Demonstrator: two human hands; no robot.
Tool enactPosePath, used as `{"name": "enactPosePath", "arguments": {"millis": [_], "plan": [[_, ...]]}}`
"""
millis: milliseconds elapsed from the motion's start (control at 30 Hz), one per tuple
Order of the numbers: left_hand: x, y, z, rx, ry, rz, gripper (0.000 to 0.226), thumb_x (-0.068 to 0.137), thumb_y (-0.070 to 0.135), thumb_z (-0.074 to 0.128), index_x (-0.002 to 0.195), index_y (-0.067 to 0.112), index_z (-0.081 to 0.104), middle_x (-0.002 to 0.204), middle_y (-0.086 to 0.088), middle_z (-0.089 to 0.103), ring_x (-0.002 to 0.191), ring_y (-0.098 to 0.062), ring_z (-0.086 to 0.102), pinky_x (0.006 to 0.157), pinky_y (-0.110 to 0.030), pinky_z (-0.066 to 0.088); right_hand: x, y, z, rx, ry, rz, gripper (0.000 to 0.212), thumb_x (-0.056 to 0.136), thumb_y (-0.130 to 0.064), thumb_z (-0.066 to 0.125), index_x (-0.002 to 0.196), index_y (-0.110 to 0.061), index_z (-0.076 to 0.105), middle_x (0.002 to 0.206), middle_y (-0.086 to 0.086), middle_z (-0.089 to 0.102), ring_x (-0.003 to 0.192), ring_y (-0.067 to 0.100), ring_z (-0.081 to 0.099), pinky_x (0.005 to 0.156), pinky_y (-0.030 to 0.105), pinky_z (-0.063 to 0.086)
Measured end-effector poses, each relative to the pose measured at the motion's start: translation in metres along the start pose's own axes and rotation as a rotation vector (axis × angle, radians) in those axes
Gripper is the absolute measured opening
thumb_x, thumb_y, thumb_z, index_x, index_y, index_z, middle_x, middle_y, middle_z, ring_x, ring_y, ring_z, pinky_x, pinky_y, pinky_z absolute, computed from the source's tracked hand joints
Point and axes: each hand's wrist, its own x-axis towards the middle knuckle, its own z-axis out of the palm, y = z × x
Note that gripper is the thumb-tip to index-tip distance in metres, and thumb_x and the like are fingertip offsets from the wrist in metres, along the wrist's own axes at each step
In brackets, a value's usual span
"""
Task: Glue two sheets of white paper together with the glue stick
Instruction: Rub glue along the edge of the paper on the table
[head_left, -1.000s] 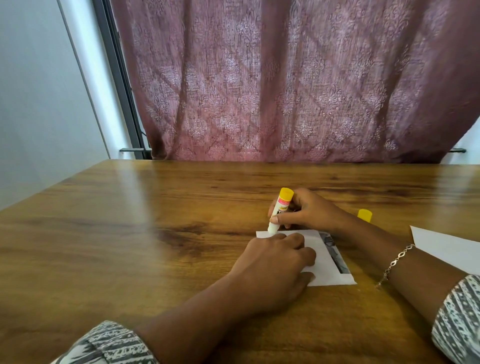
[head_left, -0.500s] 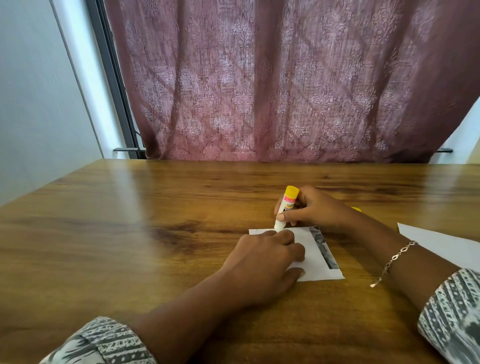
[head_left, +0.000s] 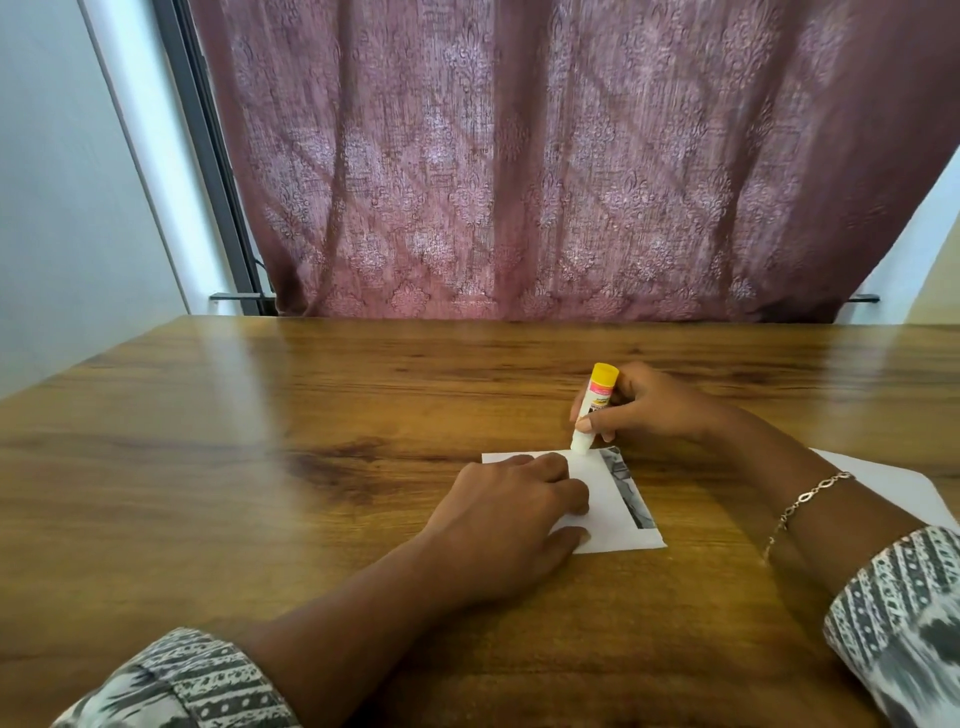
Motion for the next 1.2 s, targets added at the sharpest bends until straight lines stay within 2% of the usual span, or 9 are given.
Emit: {"name": "enactPosePath", "arguments": {"millis": [133,500,567,667,767,833,933,1100,1200], "plan": [[-0.001,-0.001,0.001,-0.005,0.001,-0.006,0.038,0.092,0.042,0.039,0.127,0.03,0.044,0.135,0.004,0.045,0.118,-0.013,0.045,0.087,-0.032,0.048,-0.004,0.002,-0.006,-0.012,-0.007,0.01,0.021,0.078,-0.018,0.066,0.094,-0.005,0.065,0.094,0.014,0.069,0.073,0.02,0.061,0.08,0.043,0.05],[0.0,-0.002,0.002,0.007,-0.006,-0.027,0.037,0.092,0.044,0.038,0.126,0.03,0.044,0.131,0.005,0.047,0.114,-0.012,0.047,0.087,-0.037,0.049,-0.012,0.005,-0.018,0.01,-0.03,0.035,0.016,0.077,-0.012,0.066,0.091,-0.003,0.066,0.086,0.009,0.069,0.066,0.014,0.058,0.068,0.033,0.045],[-0.001,-0.002,0.003,0.004,-0.005,-0.028,0.037,0.091,0.044,0.039,0.125,0.031,0.044,0.131,0.005,0.047,0.114,-0.012,0.047,0.087,-0.038,0.049,-0.014,0.006,-0.02,0.014,-0.034,0.037,0.016,0.078,-0.01,0.065,0.092,-0.002,0.066,0.086,0.01,0.068,0.063,0.012,0.058,0.065,0.029,0.046],[-0.002,-0.002,0.003,0.003,-0.006,-0.032,0.037,0.091,0.045,0.039,0.125,0.031,0.045,0.131,0.006,0.048,0.114,-0.012,0.048,0.088,-0.039,0.049,-0.017,0.008,-0.025,0.037,-0.018,0.053,0.018,0.078,-0.008,0.065,0.094,-0.001,0.065,0.087,0.008,0.068,0.061,0.006,0.061,0.057,0.016,0.049],[-0.002,-0.002,0.003,-0.003,0.001,-0.032,0.036,0.092,0.044,0.039,0.125,0.032,0.045,0.132,0.006,0.047,0.116,-0.012,0.047,0.089,-0.039,0.049,-0.02,0.006,-0.029,0.112,0.094,0.01,0.013,0.078,-0.006,0.064,0.091,-0.008,0.066,0.089,0.009,0.067,0.073,0.013,0.062,0.058,0.013,0.051],[-0.002,-0.004,0.003,-0.013,0.001,-0.027,0.034,0.093,0.04,0.039,0.126,0.033,0.045,0.134,0.008,0.046,0.119,-0.012,0.046,0.09,-0.037,0.048,-0.023,0.003,-0.03,0.225,0.173,-0.035,0.015,0.078,-0.004,0.063,0.088,-0.014,0.066,0.087,0.01,0.067,0.073,0.017,0.061,0.059,0.015,0.053],[-0.001,-0.007,0.002,-0.026,0.008,-0.016,0.033,0.094,0.035,0.039,0.126,0.035,0.046,0.136,0.009,0.045,0.121,-0.011,0.044,0.09,-0.036,0.048,-0.032,-0.002,-0.025,0.347,0.233,-0.036,0.015,0.079,-0.004,0.06,0.092,-0.012,0.064,0.078,0.013,0.066,0.058,0.013,0.064,0.051,0.022,0.055],[-0.001,-0.008,0.002,-0.028,0.016,-0.012,0.033,0.094,0.035,0.038,0.126,0.036,0.046,0.136,0.011,0.045,0.12,-0.01,0.044,0.089,-0.036,0.048,-0.039,0.004,-0.004,0.224,0.322,0.052,0.019,0.081,-0.008,0.061,0.096,0.002,0.06,0.063,0.013,0.06,0.048,0.014,0.059,0.048,0.028,0.053],[-0.001,-0.008,0.002,-0.033,0.013,-0.009,0.033,0.094,0.035,0.038,0.126,0.036,0.046,0.136,0.011,0.045,0.12,-0.01,0.045,0.088,-0.035,0.049,-0.04,0.007,0.006,0.114,0.31,0.083,0.019,0.081,-0.011,0.061,0.096,0.0,0.06,0.072,0.015,0.065,0.05,0.014,0.06,0.053,0.03,0.055]]}}
